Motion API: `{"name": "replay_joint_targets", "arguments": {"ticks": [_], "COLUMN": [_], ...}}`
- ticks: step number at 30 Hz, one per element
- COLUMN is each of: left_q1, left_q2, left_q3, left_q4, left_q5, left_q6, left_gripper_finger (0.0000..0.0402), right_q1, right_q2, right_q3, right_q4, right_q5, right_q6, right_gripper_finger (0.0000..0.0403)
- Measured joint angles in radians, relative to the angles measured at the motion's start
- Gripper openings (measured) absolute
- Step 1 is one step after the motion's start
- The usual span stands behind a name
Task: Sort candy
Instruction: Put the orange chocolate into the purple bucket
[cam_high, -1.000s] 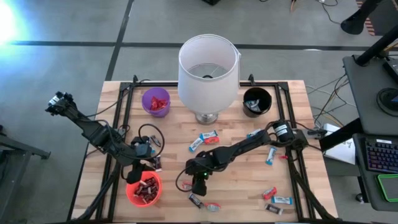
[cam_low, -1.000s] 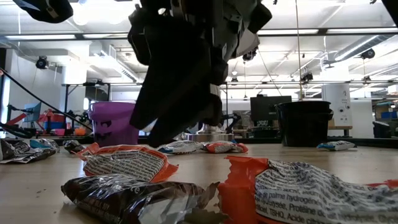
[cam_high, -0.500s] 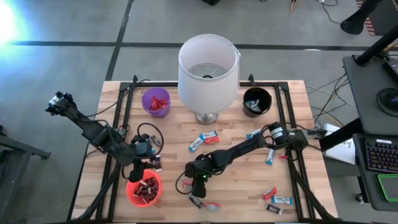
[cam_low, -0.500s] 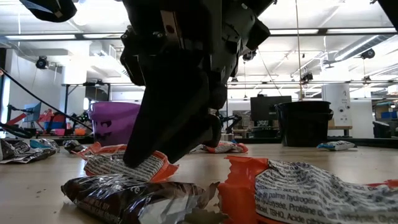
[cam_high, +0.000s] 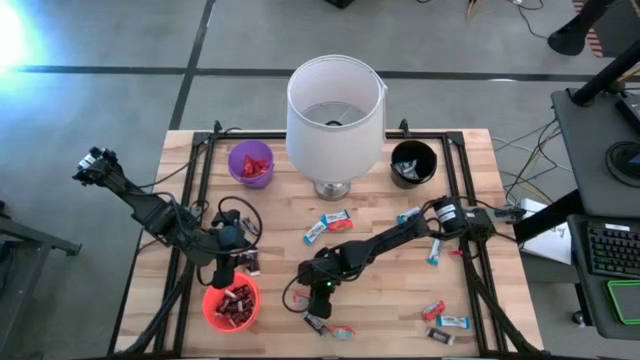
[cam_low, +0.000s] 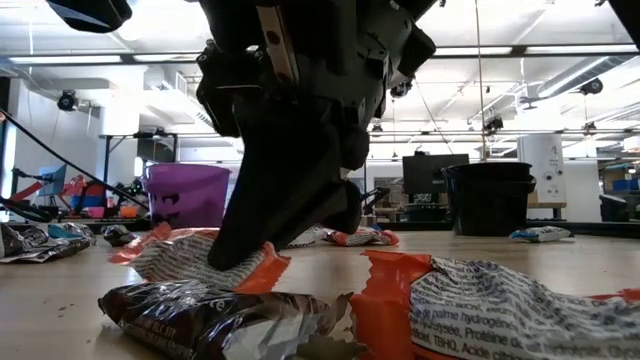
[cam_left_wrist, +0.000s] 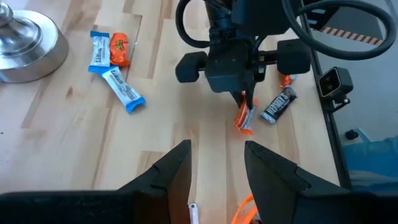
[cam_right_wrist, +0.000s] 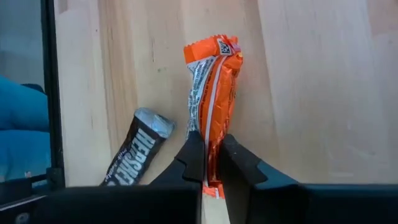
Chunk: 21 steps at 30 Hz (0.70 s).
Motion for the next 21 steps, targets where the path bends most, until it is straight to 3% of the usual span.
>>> {"name": "replay_joint_targets", "arguments": {"ticks": [11, 21], "left_q1": [0.004, 0.006], "left_q2": [0.0, 0.0], "left_q3": [0.0, 0.0], "left_q4": [0.071, 0.077], "left_q5": [-0.022, -0.025], "left_q6": [0.012, -0.064], "left_gripper_finger": [0.0189, 0.0199], "right_q1": [-0.054, -0.089], "right_q2": [-0.023, -0.024], "right_q3": [0.181, 0.41], "right_q4": [-0.004, -0.244], "right_q5": [0.042, 0.123], "right_q6": [-0.07, -0.222], "right_gripper_finger": [0.0019, 0.0019]}}
